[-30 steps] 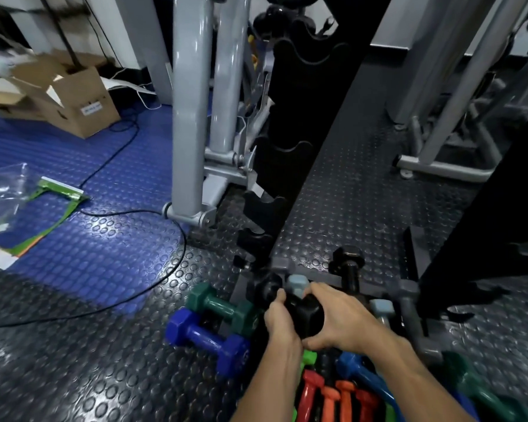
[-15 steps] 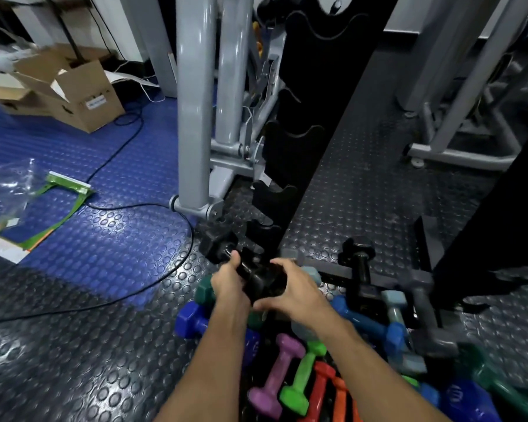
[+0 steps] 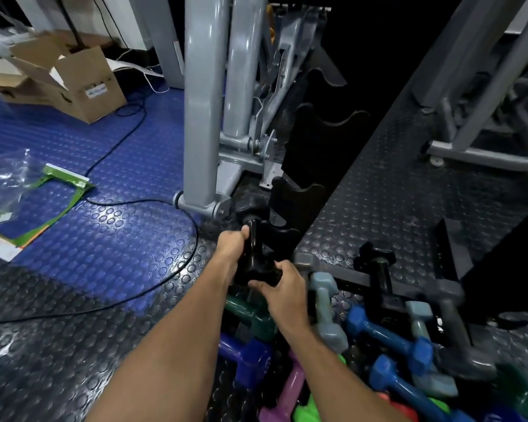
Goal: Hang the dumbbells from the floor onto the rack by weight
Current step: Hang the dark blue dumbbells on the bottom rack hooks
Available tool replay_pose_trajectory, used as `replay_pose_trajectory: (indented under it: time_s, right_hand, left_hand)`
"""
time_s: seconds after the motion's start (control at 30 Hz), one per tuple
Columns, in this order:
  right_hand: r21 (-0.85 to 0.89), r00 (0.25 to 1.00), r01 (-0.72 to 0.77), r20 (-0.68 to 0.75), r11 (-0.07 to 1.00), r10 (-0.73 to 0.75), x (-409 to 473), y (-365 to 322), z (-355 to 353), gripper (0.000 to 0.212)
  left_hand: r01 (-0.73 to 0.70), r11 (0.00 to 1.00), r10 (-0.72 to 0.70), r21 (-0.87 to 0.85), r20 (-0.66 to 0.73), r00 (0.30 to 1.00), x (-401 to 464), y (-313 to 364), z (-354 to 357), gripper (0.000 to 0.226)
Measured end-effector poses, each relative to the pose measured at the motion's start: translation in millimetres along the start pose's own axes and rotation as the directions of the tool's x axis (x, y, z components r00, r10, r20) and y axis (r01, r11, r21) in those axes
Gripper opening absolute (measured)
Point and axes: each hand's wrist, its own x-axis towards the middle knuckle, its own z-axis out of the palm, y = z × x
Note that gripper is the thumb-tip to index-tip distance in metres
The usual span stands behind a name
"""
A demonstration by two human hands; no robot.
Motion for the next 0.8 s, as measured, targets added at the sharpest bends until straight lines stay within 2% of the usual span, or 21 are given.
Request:
replay_pose_trajectory:
  time_s: [0.23,0.6,0.8]
  right_hand:
    - [0.008,1.000,-0.009,-0.009,1.000,0.009,4,-3,7,0.052]
    - [0.060,0.987,-0.015,-0.159,0.998,0.025,6,-11,22,0.059]
    - [0.056,0.983,-0.081,-0.162,0.995,0.089,13,-15,22,0.056]
  left_hand:
    - [-0.002,1.000,0.002,-0.007,0.019,1.000,17,-3,1,0.028]
    - [0.013,0.997,0.000,-0.081,0.159,0.987,37,5,2,0.033]
    - [0.006,1.000,-0.012,0.031,0.176,0.984,39,15,5,0.037]
